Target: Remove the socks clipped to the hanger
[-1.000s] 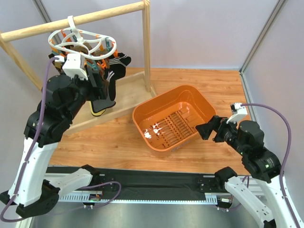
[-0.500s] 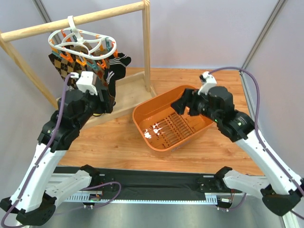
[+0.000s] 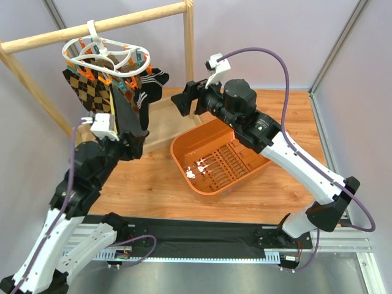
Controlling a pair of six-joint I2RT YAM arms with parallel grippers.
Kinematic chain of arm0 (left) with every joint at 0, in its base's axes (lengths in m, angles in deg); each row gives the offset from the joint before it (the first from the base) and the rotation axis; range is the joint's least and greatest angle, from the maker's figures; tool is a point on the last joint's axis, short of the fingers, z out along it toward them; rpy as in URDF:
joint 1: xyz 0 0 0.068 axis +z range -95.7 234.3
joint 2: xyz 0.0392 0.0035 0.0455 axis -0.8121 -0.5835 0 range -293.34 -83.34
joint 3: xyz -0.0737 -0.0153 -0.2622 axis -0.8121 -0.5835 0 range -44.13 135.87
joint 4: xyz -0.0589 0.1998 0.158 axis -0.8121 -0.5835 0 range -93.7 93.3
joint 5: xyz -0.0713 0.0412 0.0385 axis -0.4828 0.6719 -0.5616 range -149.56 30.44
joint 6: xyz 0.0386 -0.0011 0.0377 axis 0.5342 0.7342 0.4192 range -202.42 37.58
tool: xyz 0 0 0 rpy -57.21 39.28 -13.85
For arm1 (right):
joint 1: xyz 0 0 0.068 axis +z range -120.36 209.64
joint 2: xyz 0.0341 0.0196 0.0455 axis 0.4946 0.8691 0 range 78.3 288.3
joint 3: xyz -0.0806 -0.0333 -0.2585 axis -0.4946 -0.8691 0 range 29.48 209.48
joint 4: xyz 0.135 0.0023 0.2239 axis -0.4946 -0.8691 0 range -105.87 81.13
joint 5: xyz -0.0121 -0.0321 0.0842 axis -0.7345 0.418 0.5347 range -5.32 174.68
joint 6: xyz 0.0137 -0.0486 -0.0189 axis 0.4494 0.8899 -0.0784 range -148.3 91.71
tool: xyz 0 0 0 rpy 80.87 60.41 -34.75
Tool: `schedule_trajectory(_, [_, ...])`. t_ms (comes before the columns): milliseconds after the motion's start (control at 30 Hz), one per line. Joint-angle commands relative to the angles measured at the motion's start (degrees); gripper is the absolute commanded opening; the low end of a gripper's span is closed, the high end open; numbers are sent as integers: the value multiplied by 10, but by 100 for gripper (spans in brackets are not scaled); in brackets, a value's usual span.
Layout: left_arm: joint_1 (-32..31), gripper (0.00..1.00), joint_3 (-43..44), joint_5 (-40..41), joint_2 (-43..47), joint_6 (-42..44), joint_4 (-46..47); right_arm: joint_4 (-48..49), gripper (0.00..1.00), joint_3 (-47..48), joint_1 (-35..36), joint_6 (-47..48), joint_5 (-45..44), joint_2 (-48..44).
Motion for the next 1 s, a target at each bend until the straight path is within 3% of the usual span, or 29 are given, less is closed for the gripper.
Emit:
schedule_trajectory(0, [4,76,-83,-30,-24,-9,119,126,81,40,1,60,76,16])
schedule_trajectory(233, [20,73,-60,-65,-91,21,211,115,79,178,2,73,106,111])
schedule_trajectory(533, [20,69,-49,-57,-146,71,280,147,74,227,11,62,133,176])
schedule_trajectory(967, [32,45,-81,-3,-164,63,318,162,68,284,35,61,126,244])
